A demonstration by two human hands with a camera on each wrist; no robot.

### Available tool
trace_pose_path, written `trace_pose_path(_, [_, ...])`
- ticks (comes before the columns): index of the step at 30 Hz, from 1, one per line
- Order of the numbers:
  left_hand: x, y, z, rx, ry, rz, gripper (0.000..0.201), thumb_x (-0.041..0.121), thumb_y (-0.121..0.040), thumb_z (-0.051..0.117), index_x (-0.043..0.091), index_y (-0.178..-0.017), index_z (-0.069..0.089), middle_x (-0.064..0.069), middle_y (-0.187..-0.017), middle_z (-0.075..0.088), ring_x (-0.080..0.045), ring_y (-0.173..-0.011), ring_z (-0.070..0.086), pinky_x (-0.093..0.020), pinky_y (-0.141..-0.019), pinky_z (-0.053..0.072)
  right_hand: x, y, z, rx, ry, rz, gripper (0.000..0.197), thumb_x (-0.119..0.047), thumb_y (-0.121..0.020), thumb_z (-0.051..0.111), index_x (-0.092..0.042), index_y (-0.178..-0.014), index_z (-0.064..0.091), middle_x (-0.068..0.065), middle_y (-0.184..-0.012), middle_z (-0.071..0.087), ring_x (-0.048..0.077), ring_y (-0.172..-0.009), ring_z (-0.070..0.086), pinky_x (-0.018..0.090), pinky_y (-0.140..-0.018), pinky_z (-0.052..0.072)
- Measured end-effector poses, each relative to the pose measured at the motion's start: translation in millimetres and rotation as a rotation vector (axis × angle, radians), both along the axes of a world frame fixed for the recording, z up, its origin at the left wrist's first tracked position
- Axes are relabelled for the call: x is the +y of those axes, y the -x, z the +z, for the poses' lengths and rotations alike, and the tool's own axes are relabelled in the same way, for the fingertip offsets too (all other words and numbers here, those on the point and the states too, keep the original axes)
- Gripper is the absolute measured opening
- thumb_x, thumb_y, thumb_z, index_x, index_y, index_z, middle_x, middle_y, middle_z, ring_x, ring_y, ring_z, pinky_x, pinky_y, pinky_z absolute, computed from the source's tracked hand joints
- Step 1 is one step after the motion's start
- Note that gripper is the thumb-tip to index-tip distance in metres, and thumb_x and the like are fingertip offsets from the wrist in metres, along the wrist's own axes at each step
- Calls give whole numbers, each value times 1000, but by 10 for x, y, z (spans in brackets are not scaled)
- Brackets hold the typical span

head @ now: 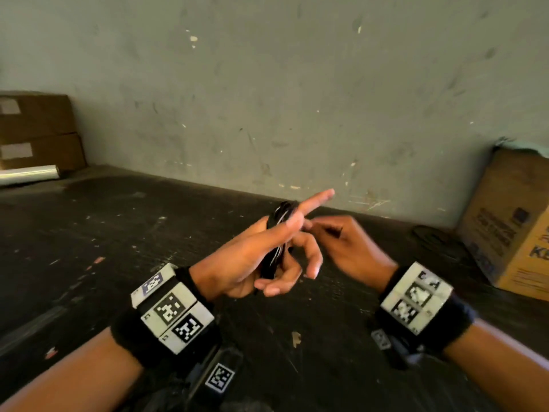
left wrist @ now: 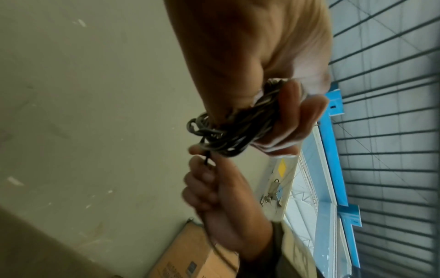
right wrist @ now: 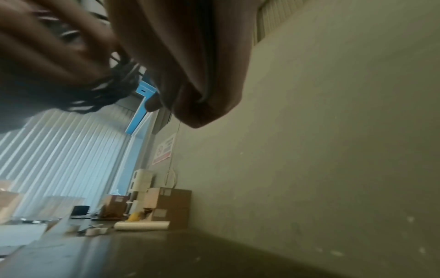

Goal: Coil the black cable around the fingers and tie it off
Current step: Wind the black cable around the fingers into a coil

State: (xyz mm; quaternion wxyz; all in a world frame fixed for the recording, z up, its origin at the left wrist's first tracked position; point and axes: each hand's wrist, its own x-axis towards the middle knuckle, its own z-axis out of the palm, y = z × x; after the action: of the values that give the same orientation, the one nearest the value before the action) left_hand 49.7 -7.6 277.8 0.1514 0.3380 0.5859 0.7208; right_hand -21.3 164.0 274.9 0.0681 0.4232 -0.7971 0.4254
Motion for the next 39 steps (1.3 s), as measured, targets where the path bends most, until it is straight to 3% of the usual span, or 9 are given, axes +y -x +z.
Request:
trace_pose_path(3, [4,46,16,-29,-70,74,62,36,-90,58,36,-147,31,-16,-76,56,-5,-32,45,-23,-31,19,-140,-88,-272,-99,39,-32,41,-2,-94,49,-25,-66,68,1,-61,66,22,-56,58,37,-54,49])
trace_pose_path(7, [-34,116,12,-114,-201,214,56,23,-94,46,36,-146,33,-14,-74,56,-8,-31,43,-19,-29,19,-276,-233,-417,-181,-38,-18,41,-9,-97,46,-25,-60,53,-5,-56,51,7,-49,46,26,-50,39])
trace_pose_path(15, [-66,219,-59,-197,-196,492,63,23,-92,52,40,-147,26,-14,-78,68,-21,-53,64,-27,-46,55,-326,-558,-287,62,-514,12,28,-32,-100,40,-17,-87,59,-7,-70,53,5,-59,50,27,-63,47])
trace_pose_path(20, [-23,230,-182,-215,-47,599,58,28,-94,52,40,-146,29,-15,-80,69,-20,-66,68,-29,-59,54,-210,-728,13,513,-725,-48,27,-35,-100,38,-19,-104,60,0,-103,64,19,-88,65,37,-78,55])
trace_pose_path(24, [56,191,-244,-230,125,604,51,41,-93,50,44,-142,35,-9,-126,62,-17,-111,62,-34,-101,44,-186,-752,154,746,-665,-35,10,-26,-82,67,-17,-83,70,2,-82,69,18,-73,67,33,-64,58])
trace_pose_path(26, [133,164,-264,-281,100,550,46,43,-93,48,36,-138,45,4,-126,60,-7,-100,65,-23,-86,52,-157,-649,153,842,-619,-25,13,-29,-72,74,-17,-75,70,1,-77,68,17,-71,65,28,-66,50])
trace_pose_path(30, [140,114,-284,-379,105,381,67,70,-83,35,16,-109,64,-14,-74,65,-18,-45,59,-21,-37,47,-96,-479,99,797,-545,-23,30,-42,-75,66,-15,-90,64,4,-90,64,17,-81,55,28,-73,40])
trace_pose_path(33, [82,115,-321,-442,64,252,93,82,-77,23,6,-118,57,-23,-83,58,-18,-40,50,-23,-35,41,-66,-427,17,782,-526,24,37,-46,-82,61,-17,-104,60,5,-102,60,17,-90,54,32,-77,45])
trace_pose_path(39, [64,91,-309,-473,78,63,89,85,-74,18,16,-93,70,-9,-47,55,-17,-32,49,-20,-32,36,-71,-367,-112,872,-499,162,27,-39,-93,51,-19,-98,68,5,-105,62,18,-103,53,33,-89,41])
